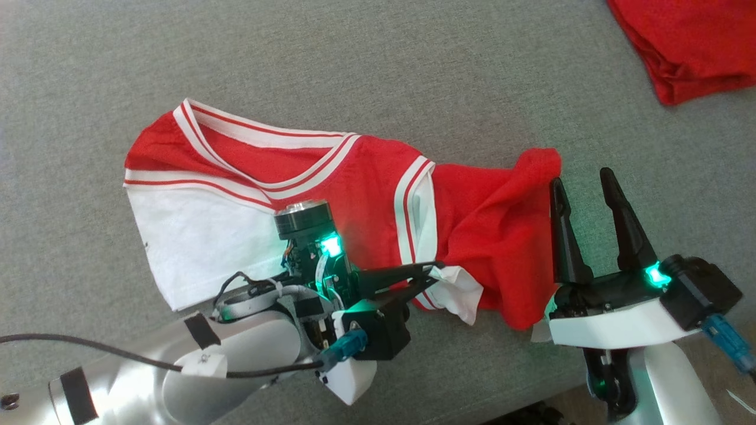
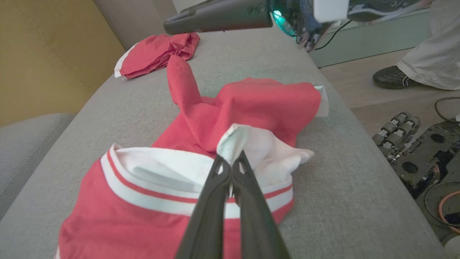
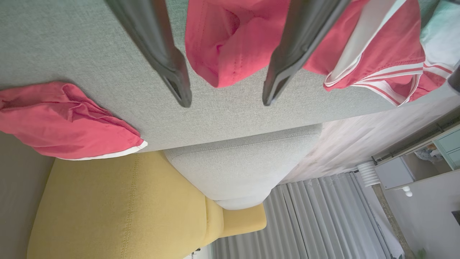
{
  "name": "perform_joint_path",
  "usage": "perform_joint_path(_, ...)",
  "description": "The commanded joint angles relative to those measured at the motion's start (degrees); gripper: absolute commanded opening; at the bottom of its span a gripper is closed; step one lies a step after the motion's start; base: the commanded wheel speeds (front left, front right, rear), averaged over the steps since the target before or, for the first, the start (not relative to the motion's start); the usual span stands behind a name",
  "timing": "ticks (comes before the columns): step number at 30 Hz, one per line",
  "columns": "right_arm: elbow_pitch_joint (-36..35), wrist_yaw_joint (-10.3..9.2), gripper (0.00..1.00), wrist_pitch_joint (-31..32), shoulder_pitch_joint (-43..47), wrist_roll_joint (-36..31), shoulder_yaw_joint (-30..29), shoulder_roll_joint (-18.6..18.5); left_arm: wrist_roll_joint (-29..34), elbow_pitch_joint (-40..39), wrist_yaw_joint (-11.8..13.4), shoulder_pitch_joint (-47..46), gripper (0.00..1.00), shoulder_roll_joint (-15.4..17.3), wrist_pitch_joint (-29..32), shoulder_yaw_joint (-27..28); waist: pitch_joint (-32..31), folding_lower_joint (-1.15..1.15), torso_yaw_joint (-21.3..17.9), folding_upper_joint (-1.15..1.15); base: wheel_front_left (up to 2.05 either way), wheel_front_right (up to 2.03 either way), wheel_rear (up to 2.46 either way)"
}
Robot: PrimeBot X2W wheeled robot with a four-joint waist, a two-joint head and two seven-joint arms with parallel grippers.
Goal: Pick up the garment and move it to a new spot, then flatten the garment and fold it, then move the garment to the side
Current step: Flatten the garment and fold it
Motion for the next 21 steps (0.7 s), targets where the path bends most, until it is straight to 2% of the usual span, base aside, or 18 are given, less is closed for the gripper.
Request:
perform_joint_path(1, -1.3, 0.39, 1.0, -0.23, -0.11, 0.23, 1.17, -0.32, 0.62, -2.36, -0.22, -1.25, 0.0, 0.97, 0.14, 2.25, -0.02, 0.0, -0.02, 0.0, 0.0, 0.0, 0.0)
perform_joint_path(6, 0.33, 0.39, 1.0, -0.23, 0.35, -0.37, 0.94, -0.32, 0.24, -4.31, 1.41, -1.78, 0.0, 1.36, -2.04, 4.15, -0.23, 0.0, 0.32, 0.0, 0.0, 0.0, 0.0)
perform_joint_path(8, 2.03, 0.39, 1.0, -0.23, 1.26, -1.2, 0.07, -0.32, -1.18, -6.42, 3.39, -2.54, 0.0, 2.87, -4.21, 7.58, -0.38, 0.0, 1.16, 0.0, 0.0, 0.0, 0.0)
perform_joint_path(9, 2.03, 0.39, 1.0, -0.23, 1.26, -1.2, 0.07, -0.32, -1.18, -6.42, 3.39, -2.54, 0.0, 2.87, -4.21, 7.58, -0.38, 0.0, 1.16, 0.0, 0.0, 0.0, 0.0)
perform_joint_path(15, 4.8, 0.39, 1.0, -0.23, 2.93, -2.77, -2.06, -0.32, -5.44, -10.18, 7.3, -5.75, 0.0, 8.3, -5.45, 16.85, -0.25, 0.0, 1.97, 0.0, 0.0, 0.0, 0.0)
perform_joint_path(21, 4.75, 0.39, 1.0, -0.23, 4.25, -3.32, -4.36, -0.39, -7.5, -12.72, 9.99, -8.78, 0.0, 14.23, -5.52, 24.01, 0.46, 0.0, 1.95, 0.0, 0.0, 0.0, 0.0)
